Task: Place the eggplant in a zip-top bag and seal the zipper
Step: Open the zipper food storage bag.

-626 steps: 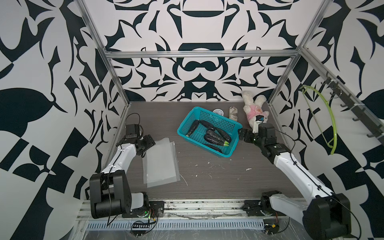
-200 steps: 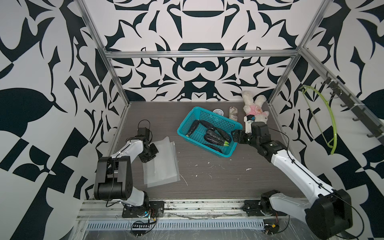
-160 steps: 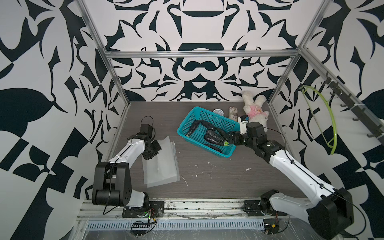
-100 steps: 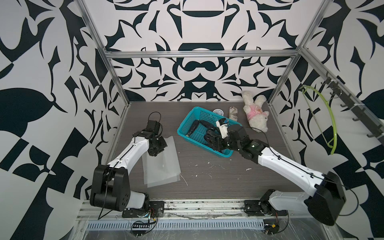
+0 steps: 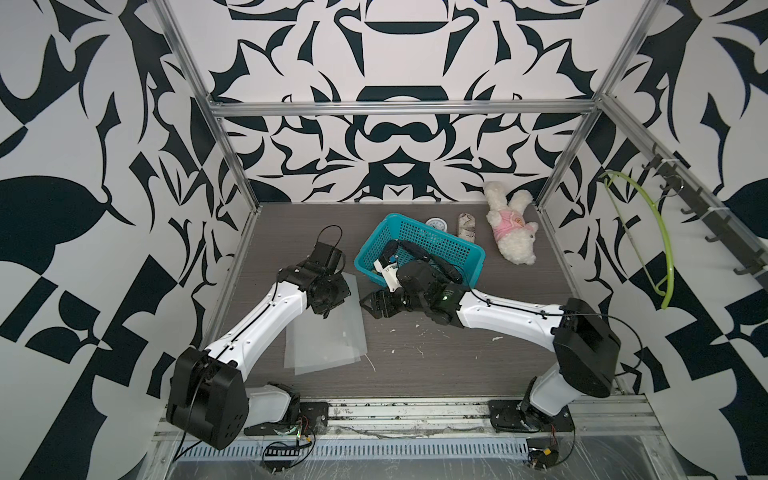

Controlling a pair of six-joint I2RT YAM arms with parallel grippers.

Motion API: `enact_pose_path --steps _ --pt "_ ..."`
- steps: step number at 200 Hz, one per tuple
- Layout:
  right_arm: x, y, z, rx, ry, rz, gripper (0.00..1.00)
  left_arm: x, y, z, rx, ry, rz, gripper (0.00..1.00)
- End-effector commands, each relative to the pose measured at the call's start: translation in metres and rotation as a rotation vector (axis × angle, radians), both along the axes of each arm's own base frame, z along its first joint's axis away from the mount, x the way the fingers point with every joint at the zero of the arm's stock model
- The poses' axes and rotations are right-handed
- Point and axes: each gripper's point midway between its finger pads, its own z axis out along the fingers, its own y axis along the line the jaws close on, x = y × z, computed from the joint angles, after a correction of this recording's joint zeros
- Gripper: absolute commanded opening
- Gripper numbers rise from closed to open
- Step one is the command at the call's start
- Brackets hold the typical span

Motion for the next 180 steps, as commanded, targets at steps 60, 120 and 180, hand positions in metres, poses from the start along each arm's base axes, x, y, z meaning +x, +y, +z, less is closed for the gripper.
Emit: enact_pose_path --steps 60,120,180 --pt "-0.003 0.045 0.032 0.201 0.039 0.054 0.73 -0.004 -0.015 0.014 -0.051 -0.051 0.026 0.0" --pt "-0.009 0.053 0.014 0.172 0.091 0.078 0.56 -0.001 -0.018 0.011 -0.042 -0.049 0.023 0.0" --pt "-0.014 0.052 0.008 0.16 0.109 0.085 0.39 0.0 -0.019 0.01 -0.039 -0.045 0.027 0.0"
